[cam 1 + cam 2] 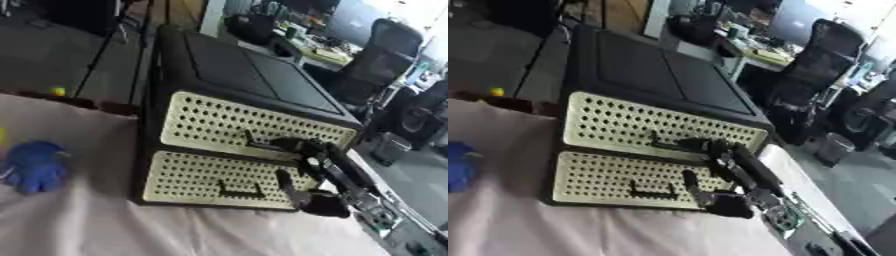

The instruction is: Pick up objects from table and place into drawer.

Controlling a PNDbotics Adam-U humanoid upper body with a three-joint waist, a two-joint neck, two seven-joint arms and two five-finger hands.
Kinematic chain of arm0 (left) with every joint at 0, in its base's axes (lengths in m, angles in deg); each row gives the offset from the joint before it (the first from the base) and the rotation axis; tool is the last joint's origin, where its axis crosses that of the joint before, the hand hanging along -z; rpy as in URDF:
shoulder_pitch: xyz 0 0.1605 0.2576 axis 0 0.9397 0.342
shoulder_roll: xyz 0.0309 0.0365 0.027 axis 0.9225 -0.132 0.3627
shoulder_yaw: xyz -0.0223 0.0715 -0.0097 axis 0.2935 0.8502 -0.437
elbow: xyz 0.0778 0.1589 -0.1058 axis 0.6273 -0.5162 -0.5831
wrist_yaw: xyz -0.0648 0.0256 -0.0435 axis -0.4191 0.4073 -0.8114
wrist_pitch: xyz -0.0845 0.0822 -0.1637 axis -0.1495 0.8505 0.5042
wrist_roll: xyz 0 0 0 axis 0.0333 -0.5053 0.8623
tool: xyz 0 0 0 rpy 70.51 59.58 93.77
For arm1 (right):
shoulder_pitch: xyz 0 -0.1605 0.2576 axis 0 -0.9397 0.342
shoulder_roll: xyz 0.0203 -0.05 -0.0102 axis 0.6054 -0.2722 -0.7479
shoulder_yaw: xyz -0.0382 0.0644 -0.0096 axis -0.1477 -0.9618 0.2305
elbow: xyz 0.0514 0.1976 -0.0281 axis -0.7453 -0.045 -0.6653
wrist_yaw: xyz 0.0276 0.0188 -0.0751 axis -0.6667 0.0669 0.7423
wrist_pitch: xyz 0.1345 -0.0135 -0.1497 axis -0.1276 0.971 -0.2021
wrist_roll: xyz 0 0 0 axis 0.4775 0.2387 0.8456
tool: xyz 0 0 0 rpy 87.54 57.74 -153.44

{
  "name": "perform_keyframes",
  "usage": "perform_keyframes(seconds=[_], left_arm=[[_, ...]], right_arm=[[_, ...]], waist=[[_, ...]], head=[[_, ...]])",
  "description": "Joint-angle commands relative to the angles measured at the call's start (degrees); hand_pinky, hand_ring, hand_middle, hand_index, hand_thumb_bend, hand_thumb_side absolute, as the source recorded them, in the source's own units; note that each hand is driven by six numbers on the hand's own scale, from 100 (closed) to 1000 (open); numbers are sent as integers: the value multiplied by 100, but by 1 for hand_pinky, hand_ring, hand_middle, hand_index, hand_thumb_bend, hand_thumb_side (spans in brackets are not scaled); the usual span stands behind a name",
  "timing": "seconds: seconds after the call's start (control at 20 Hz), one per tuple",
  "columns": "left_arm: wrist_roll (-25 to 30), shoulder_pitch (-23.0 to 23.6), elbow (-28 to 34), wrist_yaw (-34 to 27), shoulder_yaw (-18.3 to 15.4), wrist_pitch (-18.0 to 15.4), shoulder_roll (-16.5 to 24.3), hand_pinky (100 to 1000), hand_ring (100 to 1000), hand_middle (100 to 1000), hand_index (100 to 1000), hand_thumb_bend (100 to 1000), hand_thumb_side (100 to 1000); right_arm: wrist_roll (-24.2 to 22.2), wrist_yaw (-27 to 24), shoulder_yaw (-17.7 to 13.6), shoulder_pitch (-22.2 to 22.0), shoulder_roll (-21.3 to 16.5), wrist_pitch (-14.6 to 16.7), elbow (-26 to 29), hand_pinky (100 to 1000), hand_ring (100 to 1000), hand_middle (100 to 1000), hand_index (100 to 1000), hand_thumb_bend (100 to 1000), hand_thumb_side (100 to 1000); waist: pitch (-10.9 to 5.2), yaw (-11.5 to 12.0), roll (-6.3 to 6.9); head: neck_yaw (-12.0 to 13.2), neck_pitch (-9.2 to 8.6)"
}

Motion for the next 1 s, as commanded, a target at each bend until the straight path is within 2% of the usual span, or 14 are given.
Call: perform_keyframes(seconds=[0.05, 0.5, 0.65, 0.8, 0.85, 0.9, 0.95, 1.0], left_arm=[[0, -19, 76, 13, -24, 10, 21, 560, 519, 643, 861, 168, 1000], [34, -6, 76, 13, -12, 46, 12, 562, 519, 644, 861, 168, 1000], [40, -7, 76, 2, -9, 70, 15, 563, 520, 644, 861, 171, 1000], [48, -17, 76, -14, -7, 107, 16, 563, 520, 644, 861, 172, 1000], [44, -24, 76, -18, -12, 112, 20, 564, 521, 644, 861, 173, 1000], [38, -30, 76, -22, -17, 114, 26, 564, 521, 644, 862, 173, 1000], [32, -36, 76, -23, -21, 112, 33, 564, 521, 644, 862, 173, 1000], [27, -41, 76, -23, -26, 111, 36, 564, 520, 644, 862, 173, 1000]], right_arm=[[39, 53, 114, -98, -13, -31, -122, 360, 100, 100, 513, 100, 284], [340, -208, 105, -62, -23, -72, -53, 362, 100, 100, 398, 100, 306], [439, -234, 101, -59, -32, -130, 29, 368, 100, 100, 388, 100, 309], [562, -39, 99, -75, -30, -176, 138, 372, 100, 100, 419, 100, 325], [608, 76, 101, -101, -16, -207, 154, 378, 100, 100, 467, 100, 343], [622, 195, 111, -133, 0, -233, 150, 395, 100, 100, 581, 100, 377], [584, 313, 130, -162, 22, -239, 125, 413, 100, 100, 576, 100, 395], [521, 411, 145, -176, 45, -223, 98, 452, 176, 103, 592, 100, 458]], waist=[[-71, -2, 53], [-80, -25, 17], [-114, -30, -20], [-152, -19, -77], [-164, -7, -100], [-171, 6, -121], [-171, 27, -145], [-166, 47, -166]], head=[[-18, -42], [-36, -25], [-49, -16], [-55, -48], [-53, -64], [-60, -85], [-64, -111], [-64, -130]])
